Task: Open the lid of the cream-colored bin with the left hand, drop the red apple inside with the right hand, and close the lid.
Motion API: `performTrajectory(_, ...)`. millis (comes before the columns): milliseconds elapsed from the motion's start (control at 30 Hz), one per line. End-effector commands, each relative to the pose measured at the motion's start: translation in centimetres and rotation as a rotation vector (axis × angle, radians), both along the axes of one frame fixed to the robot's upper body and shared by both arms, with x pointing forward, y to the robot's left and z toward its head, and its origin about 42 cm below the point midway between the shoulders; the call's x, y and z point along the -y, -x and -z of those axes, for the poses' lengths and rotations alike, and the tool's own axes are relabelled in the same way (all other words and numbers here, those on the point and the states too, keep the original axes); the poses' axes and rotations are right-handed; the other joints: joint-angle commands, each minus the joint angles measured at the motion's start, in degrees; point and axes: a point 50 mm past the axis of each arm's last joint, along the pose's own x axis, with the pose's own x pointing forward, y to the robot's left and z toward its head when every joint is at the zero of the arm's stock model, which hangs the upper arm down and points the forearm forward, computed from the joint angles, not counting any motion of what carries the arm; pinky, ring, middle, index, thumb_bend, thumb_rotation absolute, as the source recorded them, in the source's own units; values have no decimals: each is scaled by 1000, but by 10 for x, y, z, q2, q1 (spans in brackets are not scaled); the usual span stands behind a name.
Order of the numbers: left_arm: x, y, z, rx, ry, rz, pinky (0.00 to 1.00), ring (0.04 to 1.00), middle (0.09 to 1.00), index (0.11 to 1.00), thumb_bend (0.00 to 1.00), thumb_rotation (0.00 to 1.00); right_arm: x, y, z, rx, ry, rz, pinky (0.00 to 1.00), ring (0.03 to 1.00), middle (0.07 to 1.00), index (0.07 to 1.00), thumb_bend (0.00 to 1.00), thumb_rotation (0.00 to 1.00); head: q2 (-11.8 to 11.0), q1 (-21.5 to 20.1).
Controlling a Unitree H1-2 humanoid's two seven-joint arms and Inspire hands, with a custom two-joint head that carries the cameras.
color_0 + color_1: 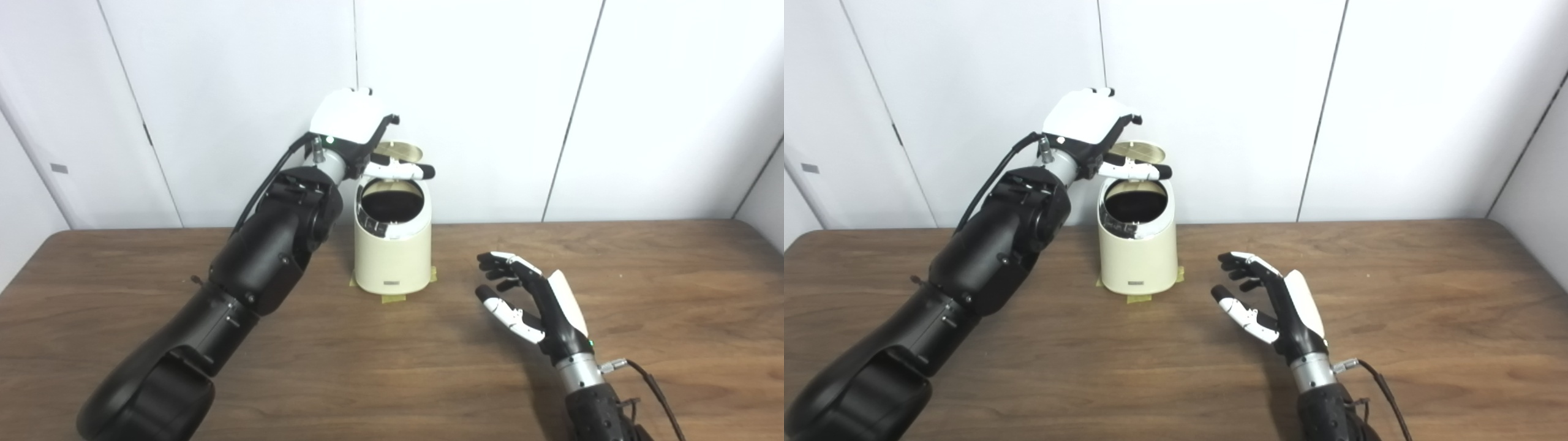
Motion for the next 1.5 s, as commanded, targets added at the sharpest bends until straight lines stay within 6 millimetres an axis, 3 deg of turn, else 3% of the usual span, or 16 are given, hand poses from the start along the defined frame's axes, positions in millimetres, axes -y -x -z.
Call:
performTrajectory(0, 6, 6, -31, 92, 2, 22, 1000, 995, 882, 847, 924, 1000, 0, 13, 19, -54, -9, 3, 586, 683, 713, 722, 337, 733, 0, -1)
performTrajectory(200, 18, 24, -30, 69, -18, 40, 1000, 993, 891, 852, 921, 1000, 1, 14, 17, -55, 1, -1, 583, 684, 715, 720, 330, 708, 4, 2)
performTrajectory(567, 27, 54, -5, 4, -29, 90, 1000, 983, 887, 849, 913, 1000, 3, 18, 11, -66, 18, 0, 582, 682, 713, 721, 342, 743, 13, -2)
performTrajectory(933, 19, 52, 21, -92, -45, 23, 1000, 894, 778, 782, 931, 1000, 4, 21, 9, -89, 23, 3, 595, 688, 716, 725, 344, 727, 21, -3)
performTrajectory(1467, 4, 50, 46, -173, 63, 11, 1000, 805, 753, 798, 908, 1000, 2, 26, 2, -120, 42, -3, 614, 704, 733, 740, 372, 723, 38, -12)
